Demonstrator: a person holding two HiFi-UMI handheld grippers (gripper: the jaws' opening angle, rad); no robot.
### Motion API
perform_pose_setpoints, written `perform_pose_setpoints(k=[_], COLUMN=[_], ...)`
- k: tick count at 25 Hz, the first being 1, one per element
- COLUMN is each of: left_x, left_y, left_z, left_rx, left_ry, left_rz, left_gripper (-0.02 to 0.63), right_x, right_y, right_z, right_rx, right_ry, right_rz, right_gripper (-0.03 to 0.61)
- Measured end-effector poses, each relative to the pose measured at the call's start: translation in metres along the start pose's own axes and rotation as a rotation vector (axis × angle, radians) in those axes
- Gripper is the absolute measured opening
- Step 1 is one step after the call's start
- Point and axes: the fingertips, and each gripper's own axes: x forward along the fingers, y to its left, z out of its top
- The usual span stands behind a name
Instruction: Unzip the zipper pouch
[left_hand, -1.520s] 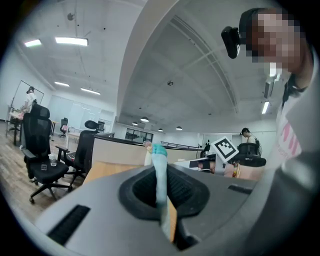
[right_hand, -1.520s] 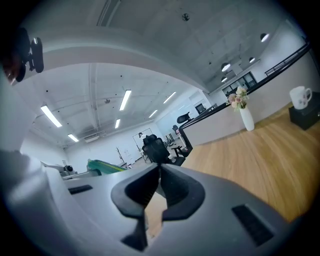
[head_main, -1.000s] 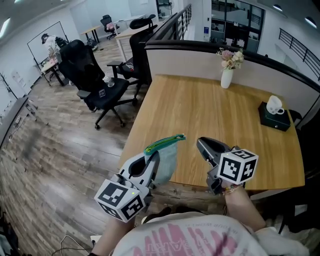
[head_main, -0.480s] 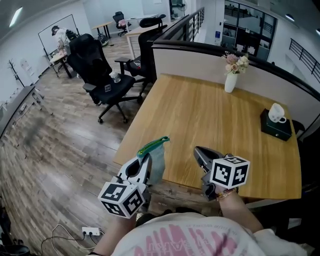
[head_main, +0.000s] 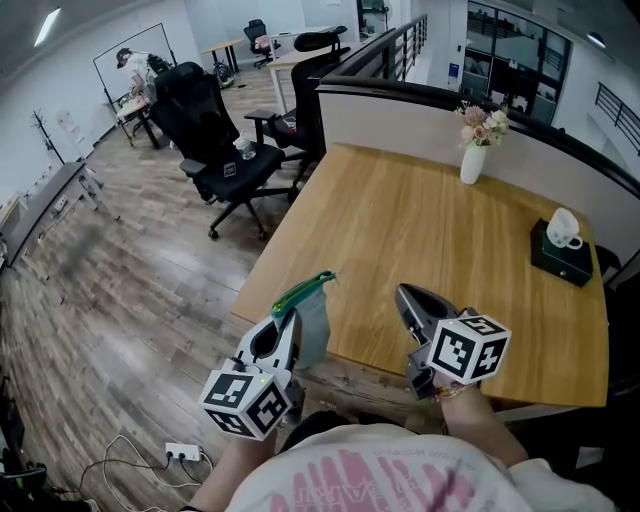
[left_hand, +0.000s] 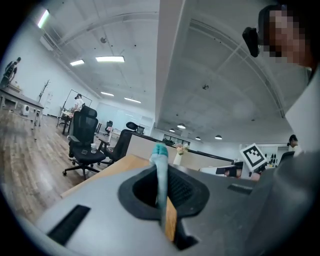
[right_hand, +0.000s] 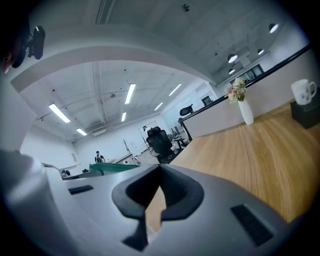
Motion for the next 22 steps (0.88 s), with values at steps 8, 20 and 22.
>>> perform_pose_setpoints(k=[8,20,22], left_x=[-0.005,-0.015,-0.015], left_y=[0.002,0.007,0.007], left_z=[0.003,0.01,0.01], left_rx=[-0.021,-0.025,-0.025], left_ry=[-0.019,-0.041,-0.043], left_rz=[0.016,0.016,0.018], left_gripper=[0.006,0.006,0.006], right_x=[0.003,0.006,0.007], right_y=[0.001,0.002,0.002], right_z=[-0.003,-0.009,-0.01], right_rx=[-0.017,-0.031,-0.032], right_ry=[0.025,0.054,0.059], right_rz=[0.014,0.01,0.012], right_gripper=[0.0,0.0,0.0])
